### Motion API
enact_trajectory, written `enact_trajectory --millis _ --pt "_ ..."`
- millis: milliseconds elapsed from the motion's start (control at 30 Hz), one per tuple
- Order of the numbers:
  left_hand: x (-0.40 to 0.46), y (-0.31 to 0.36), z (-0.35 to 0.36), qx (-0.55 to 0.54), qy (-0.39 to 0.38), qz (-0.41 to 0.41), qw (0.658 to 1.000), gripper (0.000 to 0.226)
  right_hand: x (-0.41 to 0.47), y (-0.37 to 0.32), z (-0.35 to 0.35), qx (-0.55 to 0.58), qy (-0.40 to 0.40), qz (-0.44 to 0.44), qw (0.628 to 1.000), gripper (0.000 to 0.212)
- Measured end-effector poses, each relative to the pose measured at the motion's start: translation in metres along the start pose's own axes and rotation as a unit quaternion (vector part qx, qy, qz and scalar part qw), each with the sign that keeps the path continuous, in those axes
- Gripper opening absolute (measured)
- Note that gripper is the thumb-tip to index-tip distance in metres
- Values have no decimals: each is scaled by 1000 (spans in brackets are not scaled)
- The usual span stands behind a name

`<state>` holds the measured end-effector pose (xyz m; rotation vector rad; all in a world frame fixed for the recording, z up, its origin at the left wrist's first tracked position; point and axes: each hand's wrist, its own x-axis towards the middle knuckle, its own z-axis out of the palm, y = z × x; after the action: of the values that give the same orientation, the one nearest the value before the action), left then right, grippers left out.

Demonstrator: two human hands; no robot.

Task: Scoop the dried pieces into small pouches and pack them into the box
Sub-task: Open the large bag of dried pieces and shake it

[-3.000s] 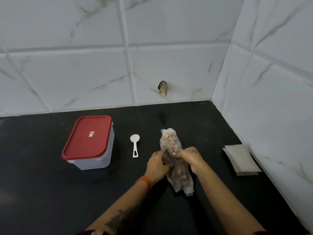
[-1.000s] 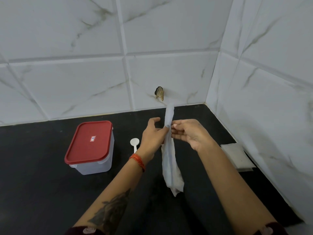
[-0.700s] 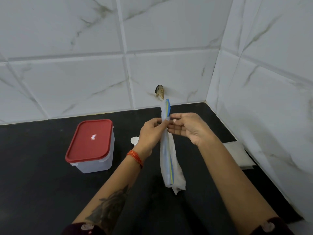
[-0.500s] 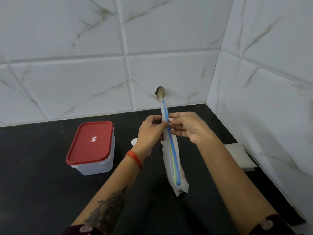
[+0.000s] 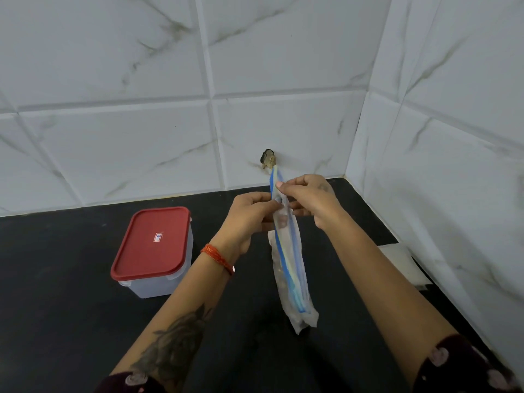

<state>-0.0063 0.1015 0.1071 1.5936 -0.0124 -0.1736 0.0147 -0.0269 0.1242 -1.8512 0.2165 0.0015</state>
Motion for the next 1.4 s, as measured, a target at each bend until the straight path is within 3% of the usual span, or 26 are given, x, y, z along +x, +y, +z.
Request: enact_trajectory --millis 133,167,267,333,367,500,633,733,867,967,1067,1133,1200,1300,1400 --pt "0 1 2 -29 6 -41 999 18 7 3 -4 -32 10 -7 999 6" --pt "2 0 2 -10 27 -42 999 21 8 4 -6 -30 11 -6 999 12" --pt "11 -1 4 116 95 10 989 40 9 5 -8 -44 4 -6 999 16" --pt "19 2 7 197 99 60 973 49 7 4 -9 -65 -14 -16 998 6" --pt "24 4 8 231 101 80 964 51 7 3 -9 -69 -25 -21 997 12" --pt "42 11 12 315 120 129 933 30 8 2 -9 -105 -35 -35 993 19" --pt "48 13 16 259 124 120 950 21 14 1 -7 -196 44 -124 972 26" --pt "51 16 15 201 115 58 971 25 24 -1 -7 -116 11 -90 989 17" --pt "54 14 9 57 67 -29 996 29 35 0 -15 42 -76 46 995 17" --pt "57 5 5 97 81 15 992 16 39 2 -15 192 -121 146 963 23" --pt "58 4 3 171 93 58 979 10 43 10 -12 227 -149 177 946 28" --pt "60 5 2 199 76 37 976 15 42 13 -9 142 -139 129 972 22" --pt "63 7 1 108 71 -34 991 9 36 15 -7 -33 -78 13 996 16" --pt "63 10 -1 -83 29 -150 985 11 25 20 -6 -228 -29 -161 960 29" --pt "60 6 3 -165 -11 -169 972 18 26 23 -6 -272 7 -201 941 23"
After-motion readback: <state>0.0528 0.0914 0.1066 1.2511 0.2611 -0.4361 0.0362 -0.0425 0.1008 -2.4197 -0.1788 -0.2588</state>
